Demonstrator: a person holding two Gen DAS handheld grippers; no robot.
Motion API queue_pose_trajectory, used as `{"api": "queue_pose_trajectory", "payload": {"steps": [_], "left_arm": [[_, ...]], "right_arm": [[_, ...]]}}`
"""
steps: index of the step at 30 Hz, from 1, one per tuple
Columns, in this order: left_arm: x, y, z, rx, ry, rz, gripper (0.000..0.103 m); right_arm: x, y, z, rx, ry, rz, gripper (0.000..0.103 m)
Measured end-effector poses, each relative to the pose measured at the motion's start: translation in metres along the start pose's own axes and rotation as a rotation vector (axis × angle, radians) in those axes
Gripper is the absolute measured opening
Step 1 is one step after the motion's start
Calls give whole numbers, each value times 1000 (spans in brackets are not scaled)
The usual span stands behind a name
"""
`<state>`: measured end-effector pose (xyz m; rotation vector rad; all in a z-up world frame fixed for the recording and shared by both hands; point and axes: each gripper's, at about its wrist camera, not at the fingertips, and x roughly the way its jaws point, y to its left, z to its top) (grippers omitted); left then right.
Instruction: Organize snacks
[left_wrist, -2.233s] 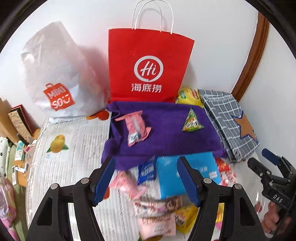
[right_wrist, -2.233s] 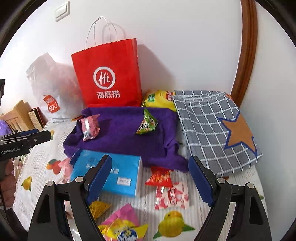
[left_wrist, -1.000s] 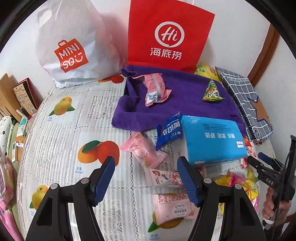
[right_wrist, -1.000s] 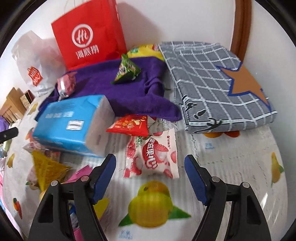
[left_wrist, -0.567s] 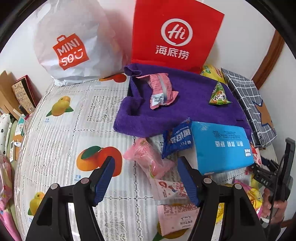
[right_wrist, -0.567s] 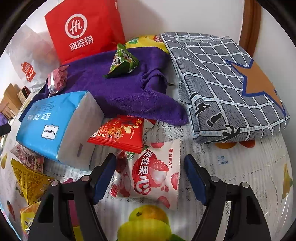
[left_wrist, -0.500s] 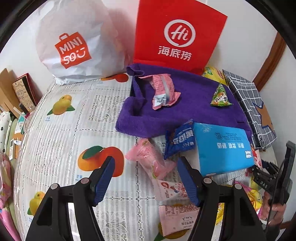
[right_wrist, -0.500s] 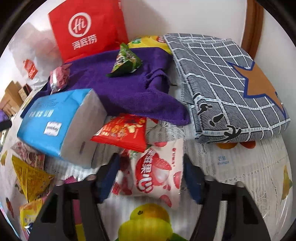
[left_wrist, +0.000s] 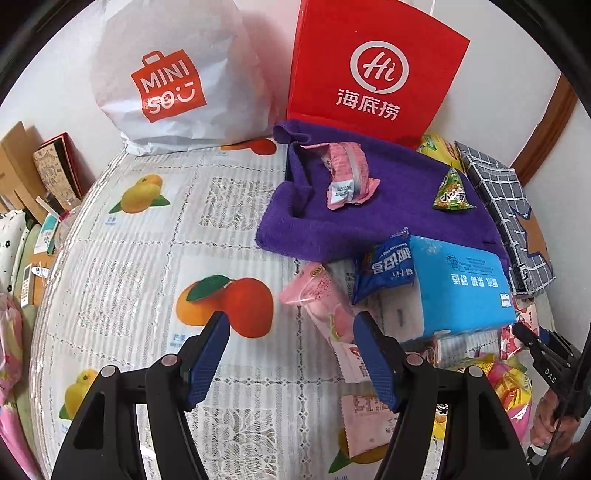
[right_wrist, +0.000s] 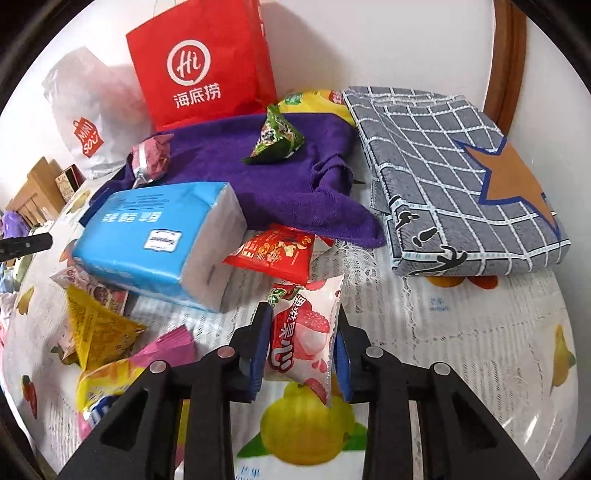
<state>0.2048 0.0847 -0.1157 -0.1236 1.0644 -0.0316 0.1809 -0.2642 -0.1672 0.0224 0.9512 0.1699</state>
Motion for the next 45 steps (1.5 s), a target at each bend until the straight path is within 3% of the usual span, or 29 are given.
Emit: {"api": "queue_pose_trajectory", "payload": {"steps": [6, 13, 25, 30, 33, 35, 45], "left_arm": [[-1, -14, 6, 31, -28, -37, 68], [19, -38, 9, 154, -21, 17, 68], [50, -54, 11, 246, 5, -1, 66], [55, -57, 14, 255, -2, -17, 54], [54, -59, 16, 266, -10, -17, 38], [52, -58, 16, 268, -8, -29, 23], [25, -38, 14, 184, -26, -103, 21]], "right_arm": [[-23, -4, -4, 22, -27, 0, 31], [-43, -9, -4, 37, -61, -31, 31], [-38, -17, 3, 55, -59, -70, 32], [-35, -16, 6, 55, -56, -76, 32], [-34, -16, 7, 58, -55, -79, 32], [-34, -16, 8, 59, -57, -79, 32], [-48, -10, 6, 73, -67, -92, 32]]}}
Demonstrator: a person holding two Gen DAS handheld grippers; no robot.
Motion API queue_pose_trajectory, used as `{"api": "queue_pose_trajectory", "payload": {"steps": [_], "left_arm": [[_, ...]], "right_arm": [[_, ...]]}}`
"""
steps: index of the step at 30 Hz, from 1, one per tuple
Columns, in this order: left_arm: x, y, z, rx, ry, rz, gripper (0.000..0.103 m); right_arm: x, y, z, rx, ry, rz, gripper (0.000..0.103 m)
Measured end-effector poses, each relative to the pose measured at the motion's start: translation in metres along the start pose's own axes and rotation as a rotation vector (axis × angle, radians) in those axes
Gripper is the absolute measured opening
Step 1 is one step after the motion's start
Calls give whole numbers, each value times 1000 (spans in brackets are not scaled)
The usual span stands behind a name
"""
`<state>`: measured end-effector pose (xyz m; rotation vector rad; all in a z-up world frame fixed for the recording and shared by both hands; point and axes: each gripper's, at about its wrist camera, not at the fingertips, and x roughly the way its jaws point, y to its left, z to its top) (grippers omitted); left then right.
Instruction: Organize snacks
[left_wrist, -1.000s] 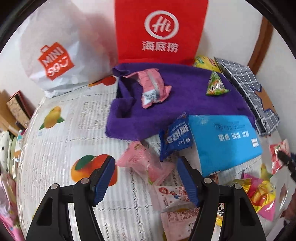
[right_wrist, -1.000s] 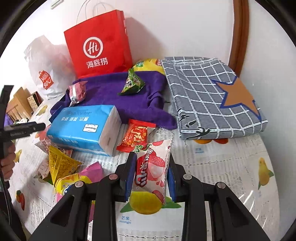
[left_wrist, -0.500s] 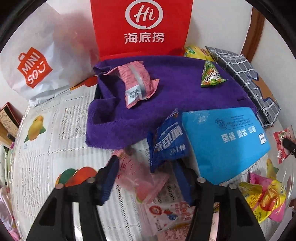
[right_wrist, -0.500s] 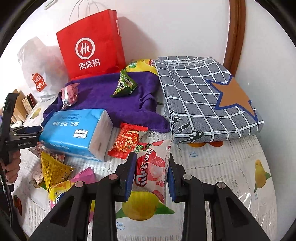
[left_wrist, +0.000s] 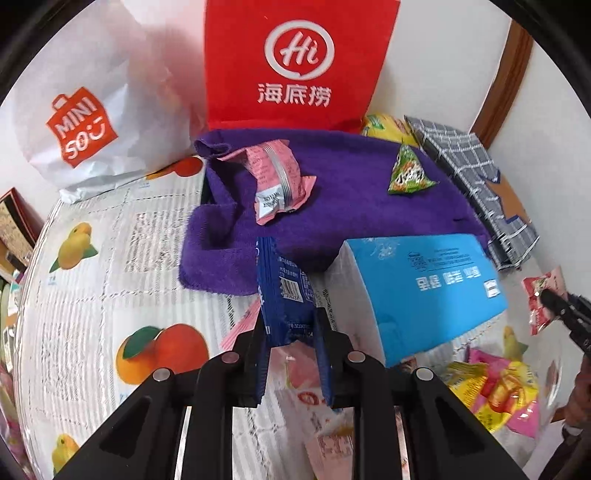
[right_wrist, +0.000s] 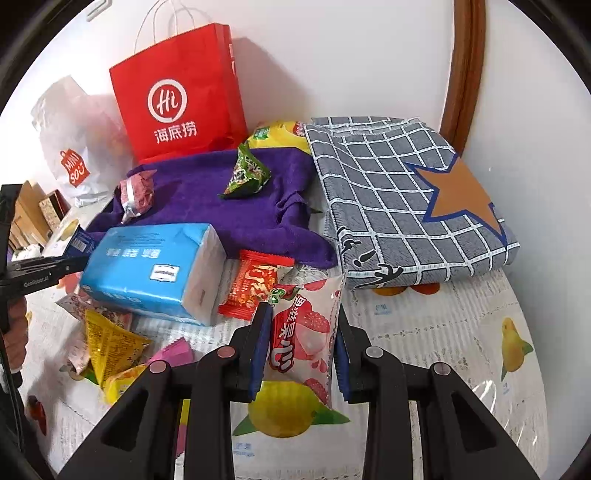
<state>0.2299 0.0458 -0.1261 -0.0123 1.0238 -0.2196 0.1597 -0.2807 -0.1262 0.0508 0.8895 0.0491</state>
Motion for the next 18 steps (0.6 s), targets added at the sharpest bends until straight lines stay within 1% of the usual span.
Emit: {"api": "queue_pose_trajectory", "payload": {"steps": [5, 9, 14, 18], "left_arm": [[-24, 7, -6, -34, -19, -22, 21], [-38, 8, -13, -52, -27, -35, 21], [-56, 2, -23, -48, -47, -30, 21], [-68, -7, -30, -49, -55, -30, 21]], "right_arm": [[-16, 6, 0, 3, -27, 10, 32], [-31, 19, 0, -15, -53, 26, 32], [-41, 34, -3, -30, -65, 36, 32], [-48, 42, -4, -31, -81, 66, 32]]}}
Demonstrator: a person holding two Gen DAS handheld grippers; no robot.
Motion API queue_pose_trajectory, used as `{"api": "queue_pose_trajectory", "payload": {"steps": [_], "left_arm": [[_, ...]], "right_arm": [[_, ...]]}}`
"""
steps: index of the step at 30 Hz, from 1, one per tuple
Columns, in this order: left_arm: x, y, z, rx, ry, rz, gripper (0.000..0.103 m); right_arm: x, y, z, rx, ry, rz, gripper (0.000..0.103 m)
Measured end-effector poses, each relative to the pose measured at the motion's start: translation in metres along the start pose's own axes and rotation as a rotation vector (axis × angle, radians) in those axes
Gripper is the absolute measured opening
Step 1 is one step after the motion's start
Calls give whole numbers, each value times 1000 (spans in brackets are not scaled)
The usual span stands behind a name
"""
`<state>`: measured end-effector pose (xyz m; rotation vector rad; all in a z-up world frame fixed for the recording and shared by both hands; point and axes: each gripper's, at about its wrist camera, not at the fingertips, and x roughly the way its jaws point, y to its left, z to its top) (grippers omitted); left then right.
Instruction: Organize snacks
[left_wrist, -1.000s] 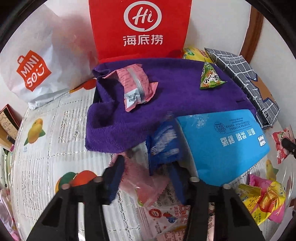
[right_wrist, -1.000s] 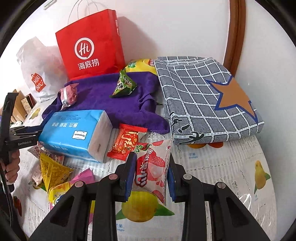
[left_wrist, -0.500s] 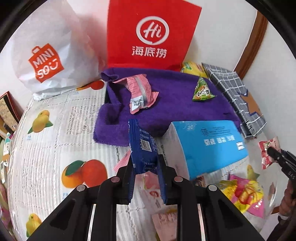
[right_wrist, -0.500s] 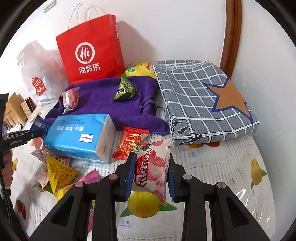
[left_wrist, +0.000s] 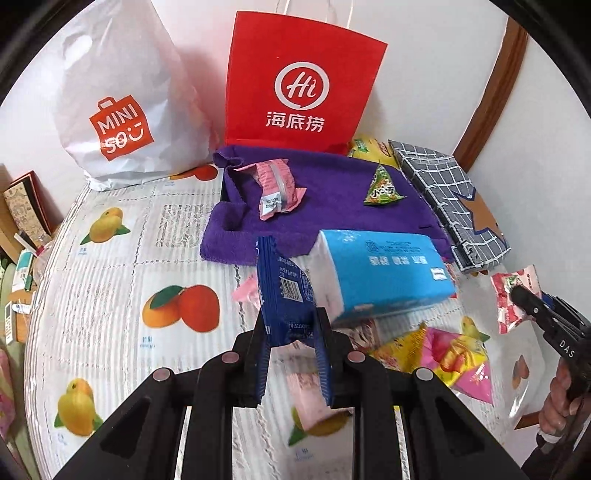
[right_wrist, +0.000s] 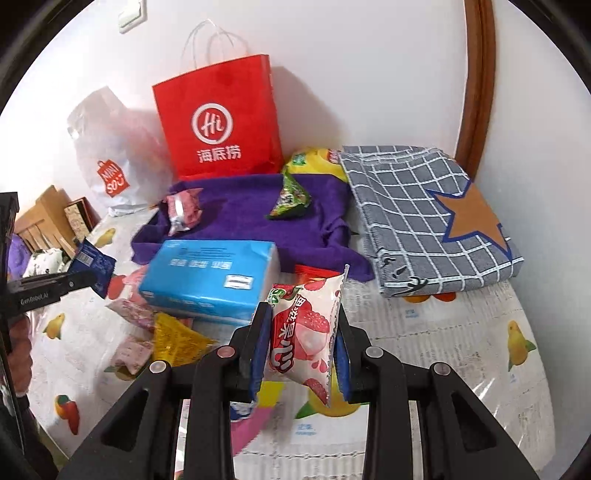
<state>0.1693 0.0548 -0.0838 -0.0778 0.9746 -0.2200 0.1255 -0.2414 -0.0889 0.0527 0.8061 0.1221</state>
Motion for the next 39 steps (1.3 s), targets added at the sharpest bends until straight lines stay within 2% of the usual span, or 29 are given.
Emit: {"api": "queue_pose_trajectory", "payload": {"steps": [15, 21, 39], "left_arm": [[-31, -39, -8, 47, -34, -20, 21], [-36, -50, -5, 64, -45, -20, 21], [-31, -61, 26, 93, -65, -22, 21]], "right_arm": [[-23, 22, 14, -22, -67, 8, 32], [-23, 31, 21, -39, -67, 34, 32], [-1, 33, 51, -17, -47, 42, 32]]}}
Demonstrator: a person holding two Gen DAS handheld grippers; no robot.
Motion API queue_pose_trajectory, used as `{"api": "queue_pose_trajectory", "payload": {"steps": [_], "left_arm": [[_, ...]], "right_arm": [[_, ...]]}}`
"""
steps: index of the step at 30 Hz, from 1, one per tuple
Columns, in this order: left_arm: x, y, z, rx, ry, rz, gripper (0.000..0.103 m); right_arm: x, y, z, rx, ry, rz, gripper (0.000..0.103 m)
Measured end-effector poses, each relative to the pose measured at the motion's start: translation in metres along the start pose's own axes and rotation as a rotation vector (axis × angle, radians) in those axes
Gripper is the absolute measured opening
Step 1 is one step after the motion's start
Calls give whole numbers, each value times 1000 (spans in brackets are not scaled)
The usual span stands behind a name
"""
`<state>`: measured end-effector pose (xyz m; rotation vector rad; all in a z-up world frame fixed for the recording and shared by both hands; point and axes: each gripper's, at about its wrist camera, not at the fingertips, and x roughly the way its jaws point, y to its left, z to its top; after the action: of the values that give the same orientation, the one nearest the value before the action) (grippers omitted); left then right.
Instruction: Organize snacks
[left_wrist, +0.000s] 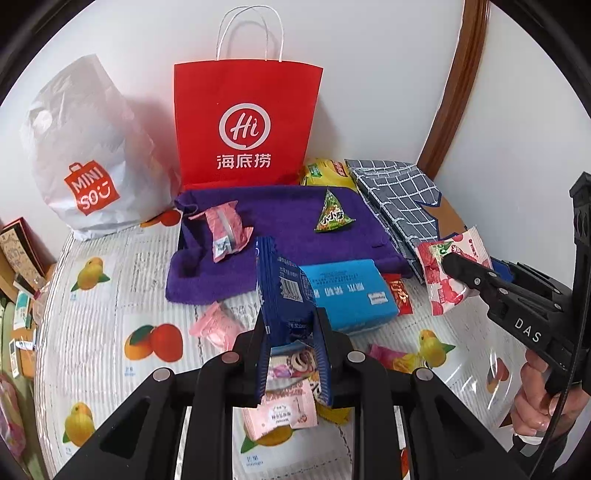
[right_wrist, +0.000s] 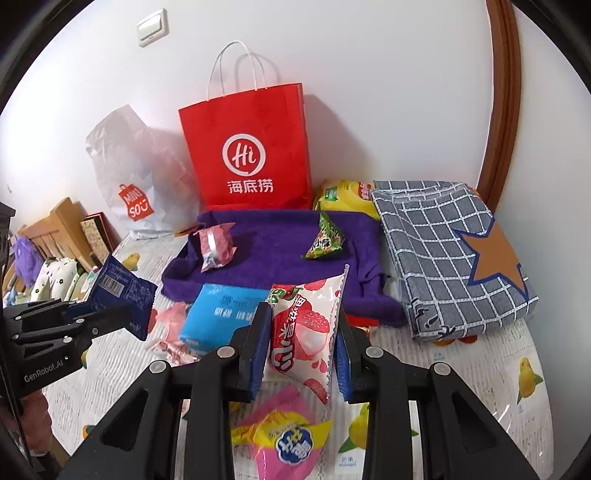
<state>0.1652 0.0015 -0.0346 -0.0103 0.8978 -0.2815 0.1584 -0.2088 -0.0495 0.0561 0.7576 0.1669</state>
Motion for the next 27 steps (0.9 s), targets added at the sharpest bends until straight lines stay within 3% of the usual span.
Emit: {"api": "queue_pose_trajectory", "payload": {"steps": [15, 27], "left_arm": [[29, 4, 50, 34, -7, 21, 21], [72, 21, 79, 15, 28, 20, 21]], "right_arm": [[32, -1, 50, -19, -21, -2, 32], [82, -10, 80, 2, 0, 3, 32]]}}
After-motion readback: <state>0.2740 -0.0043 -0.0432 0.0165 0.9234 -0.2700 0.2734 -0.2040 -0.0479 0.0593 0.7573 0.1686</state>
